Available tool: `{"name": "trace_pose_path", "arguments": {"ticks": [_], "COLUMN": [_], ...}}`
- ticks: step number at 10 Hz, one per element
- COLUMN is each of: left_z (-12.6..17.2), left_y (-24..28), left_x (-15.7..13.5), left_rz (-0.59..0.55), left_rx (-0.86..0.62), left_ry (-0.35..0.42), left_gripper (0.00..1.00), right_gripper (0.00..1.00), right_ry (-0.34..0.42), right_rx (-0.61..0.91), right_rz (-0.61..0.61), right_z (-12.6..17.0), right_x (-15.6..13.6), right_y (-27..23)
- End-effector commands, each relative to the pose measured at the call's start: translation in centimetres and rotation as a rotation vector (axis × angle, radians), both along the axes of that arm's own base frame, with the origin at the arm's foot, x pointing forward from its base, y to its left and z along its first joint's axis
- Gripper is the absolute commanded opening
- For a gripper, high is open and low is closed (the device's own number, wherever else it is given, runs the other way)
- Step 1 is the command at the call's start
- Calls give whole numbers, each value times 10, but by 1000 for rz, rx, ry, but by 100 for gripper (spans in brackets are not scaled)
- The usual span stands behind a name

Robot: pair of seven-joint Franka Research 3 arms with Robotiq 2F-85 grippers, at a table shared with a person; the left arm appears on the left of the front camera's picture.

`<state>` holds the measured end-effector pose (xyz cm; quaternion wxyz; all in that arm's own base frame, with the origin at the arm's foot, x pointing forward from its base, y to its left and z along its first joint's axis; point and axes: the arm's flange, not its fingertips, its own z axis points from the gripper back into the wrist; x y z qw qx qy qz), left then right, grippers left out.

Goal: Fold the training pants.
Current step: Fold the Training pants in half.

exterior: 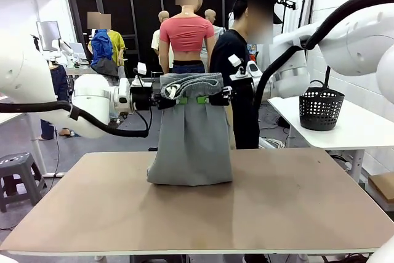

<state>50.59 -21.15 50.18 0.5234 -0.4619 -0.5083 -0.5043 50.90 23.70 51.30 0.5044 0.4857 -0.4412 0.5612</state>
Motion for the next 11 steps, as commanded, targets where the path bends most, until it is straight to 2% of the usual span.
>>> {"name": "trace_pose_path", "arguments": {"ticks": [1,3,6,7,8,9,11], "left_z": [-4,-26,-54,-53,-39,-74,-74], "left_y": [26,26,33,33,33,3,3], "left_x": [-19,-43,-65,-70,-74,-75,-75], "left_rz": [-14,-58,-47,-41,-47,-108,-108], "left_rx": [-23,-30,-42,-63,-97,-9,-9], "left_ry": [171,336,445,433,339,432,432], "left_gripper": [0,0,0,0,0,0,0], "right_gripper": [0,0,0,0,0,0,0], "right_ry": [209,365,486,474,448,448,448], "right_rx": [-2,-39,-88,-83,-50,-50,-50], "right_rz": [14,56,59,71,50,50,50], "right_z": [-17,-39,-74,-71,-70,-70,-70], "right_x": [-31,-56,-76,-81,-66,-66,-66], "right_y": [-20,-25,-26,-24,-2,-2,-2]}}
